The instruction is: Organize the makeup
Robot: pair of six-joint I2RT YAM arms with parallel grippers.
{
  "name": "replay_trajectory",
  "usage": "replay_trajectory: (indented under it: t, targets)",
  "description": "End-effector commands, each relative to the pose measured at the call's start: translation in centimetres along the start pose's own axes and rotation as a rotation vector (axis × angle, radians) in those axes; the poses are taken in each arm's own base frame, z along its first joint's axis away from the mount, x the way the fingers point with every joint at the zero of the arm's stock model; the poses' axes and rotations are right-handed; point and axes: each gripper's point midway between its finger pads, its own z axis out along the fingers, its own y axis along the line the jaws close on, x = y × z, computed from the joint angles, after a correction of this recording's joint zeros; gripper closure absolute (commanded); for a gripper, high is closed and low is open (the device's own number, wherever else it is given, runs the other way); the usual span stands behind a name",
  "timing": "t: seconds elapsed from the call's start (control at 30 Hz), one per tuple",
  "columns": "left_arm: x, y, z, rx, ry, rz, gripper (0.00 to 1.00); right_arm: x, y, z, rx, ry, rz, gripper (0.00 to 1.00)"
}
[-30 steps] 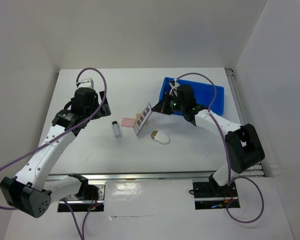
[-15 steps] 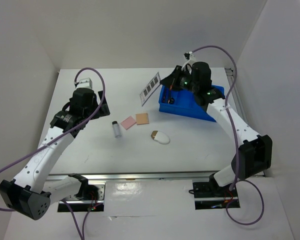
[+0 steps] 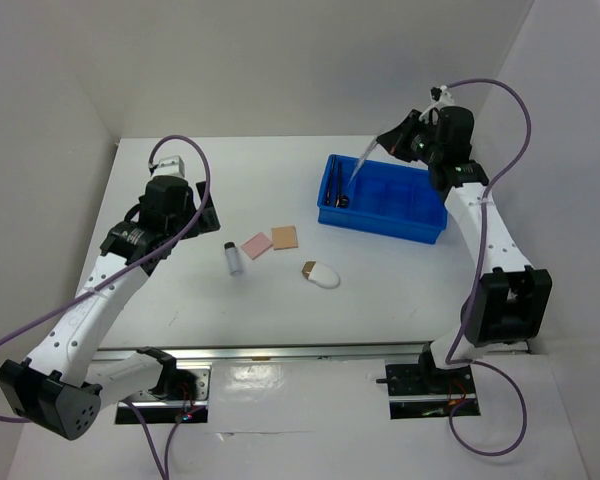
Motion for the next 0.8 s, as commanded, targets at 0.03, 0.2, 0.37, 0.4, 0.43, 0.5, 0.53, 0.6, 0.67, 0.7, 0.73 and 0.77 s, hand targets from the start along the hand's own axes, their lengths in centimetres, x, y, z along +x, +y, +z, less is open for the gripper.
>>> replay_trajectory:
  t: [0.03,0.2,0.37,0.4,0.43,0.5,0.53,0.6,0.67,0.7,0.73,0.77]
  targets:
    - [-1.8,-0.3,-0.9,0.013,-0.060,-0.015,0.00,-0.8,-0.9,0.5,-0.007,0.013,-0.015,1.00]
    - [-1.5,0.0,-0.7,-0.003,-0.048,-0.009,0.00,-0.9,-1.7,0.4,0.000,0.026,-0.023,1.00]
    - [-1.5,0.0,-0.7,-0.003,-0.048,-0.009,0.00,0.3,-2.6,0.1,0.037,0.073,-0.017,1.00]
    - [-1.4,-0.2,-0.7,0.005,-0.044,-0.009,0.00,0.6,-3.2,0.0,0.049,0.079,-0.019,1.00]
    - [-1.4,-0.2,-0.7,0.005,-0.044,-0.009,0.00,1.0,-3.5,0.1,0.053,0.087,-0.014,1.00]
    - [-1.4,-0.2,-0.7,0.005,-0.044,-0.009,0.00,1.5,-4.3,0.3,0.063,0.107,0.000,1.00]
    - [-1.4,-0.2,-0.7,0.005,-0.044,-0.009,0.00,1.6,-4.1,0.2,0.055,0.111,0.001,1.00]
    - [-1.4,-0.2,-0.7,0.005,-0.044,-0.009,0.00,3.1,-5.4,1.1,0.054,0.165,0.031,1.00]
    - [-1.4,-0.2,-0.7,0.005,-0.044,-0.009,0.00,3.7,-6.6,2.0,0.039,0.200,0.058,1.00]
    - [-1.4,-0.2,-0.7,0.005,-0.044,-0.009,0.00,4.2,-7.4,2.3,0.042,0.217,0.073,1.00]
    - [-1.4,-0.2,-0.7,0.005,-0.044,-0.009,0.00,4.3,-7.4,2.7,0.029,0.225,0.076,1.00]
    - [-1.4,-0.2,-0.7,0.005,-0.044,-0.009,0.00,5.0,-8.1,3.4,0.029,0.246,0.089,1.00]
